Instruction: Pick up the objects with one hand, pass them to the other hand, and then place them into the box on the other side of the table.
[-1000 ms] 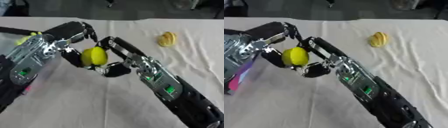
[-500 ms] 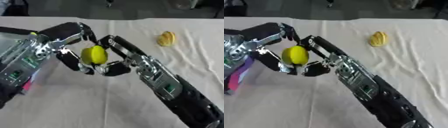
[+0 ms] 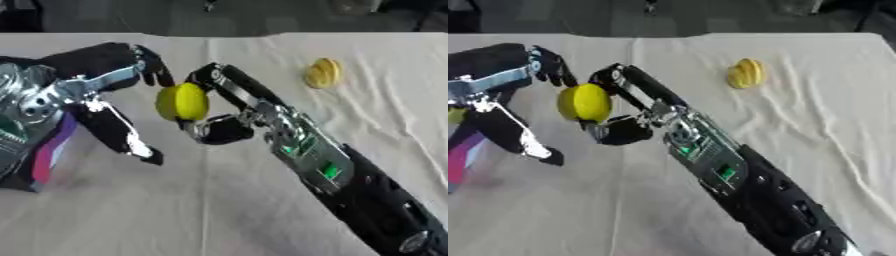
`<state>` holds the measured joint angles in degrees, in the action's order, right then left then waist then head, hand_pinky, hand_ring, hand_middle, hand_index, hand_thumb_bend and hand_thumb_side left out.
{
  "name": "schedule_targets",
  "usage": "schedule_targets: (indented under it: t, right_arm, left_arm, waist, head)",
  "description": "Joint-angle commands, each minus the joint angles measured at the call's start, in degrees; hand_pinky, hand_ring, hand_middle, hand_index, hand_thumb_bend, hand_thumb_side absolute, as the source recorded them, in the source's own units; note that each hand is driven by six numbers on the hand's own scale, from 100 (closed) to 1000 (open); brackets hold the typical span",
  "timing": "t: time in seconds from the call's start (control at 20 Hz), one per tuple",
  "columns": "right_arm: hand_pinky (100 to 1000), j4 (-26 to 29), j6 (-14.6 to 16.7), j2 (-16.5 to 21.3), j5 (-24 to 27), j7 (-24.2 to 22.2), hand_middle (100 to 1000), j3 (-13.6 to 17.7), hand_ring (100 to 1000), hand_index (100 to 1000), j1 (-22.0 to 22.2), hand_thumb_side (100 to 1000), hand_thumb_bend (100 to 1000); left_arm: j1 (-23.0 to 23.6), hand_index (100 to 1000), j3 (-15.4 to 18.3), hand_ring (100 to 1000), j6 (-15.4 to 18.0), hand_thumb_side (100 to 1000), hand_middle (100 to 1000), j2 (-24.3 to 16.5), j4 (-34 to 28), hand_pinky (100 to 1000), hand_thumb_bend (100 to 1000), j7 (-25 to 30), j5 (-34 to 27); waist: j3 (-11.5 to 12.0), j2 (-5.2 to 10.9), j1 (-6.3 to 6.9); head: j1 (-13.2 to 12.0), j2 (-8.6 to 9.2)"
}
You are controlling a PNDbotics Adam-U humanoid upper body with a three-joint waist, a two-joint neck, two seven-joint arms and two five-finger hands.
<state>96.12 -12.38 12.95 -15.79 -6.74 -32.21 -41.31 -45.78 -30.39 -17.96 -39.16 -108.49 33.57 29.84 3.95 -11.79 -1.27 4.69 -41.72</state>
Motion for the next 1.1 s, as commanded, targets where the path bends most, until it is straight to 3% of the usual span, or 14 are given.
schedule_targets:
  t: [0.05, 0.4, 1.1]
  right_arm:
    - [767, 1.2, -0.2, 0.8, 0.4, 0.3, 466, 0.6, 598, 568, -0.8, 100, 100]
    - [766, 1.2, -0.4, 0.8, 0.7, -0.2, 465, 0.2, 597, 567, -0.8, 100, 100]
    - [763, 0.7, 0.0, 0.5, 1.2, -1.2, 467, 0.2, 595, 566, -0.7, 100, 100]
  left_arm:
    - [-0.5, 701, 1.3, 686, -1.6, 291, 637, -1.3, -1.4, 731, 743, -2.4, -0.4]
    - [-1.0, 707, 0.6, 685, -3.1, 306, 642, 0.4, 1.0, 727, 698, -7.0, 0.2]
    - [-1.7, 629, -0.3, 628, -1.9, 309, 571, 2.8, 4.1, 718, 557, -10.3, -2.7]
  waist:
    - [0.0, 1.14, 0.76]
    - [-0.1, 1.02, 0.61]
    - [-0.1, 0.82, 0.52]
  head:
    - [0.5, 0.21]
    - [0.4, 0.76]
    - [0.1, 0.97]
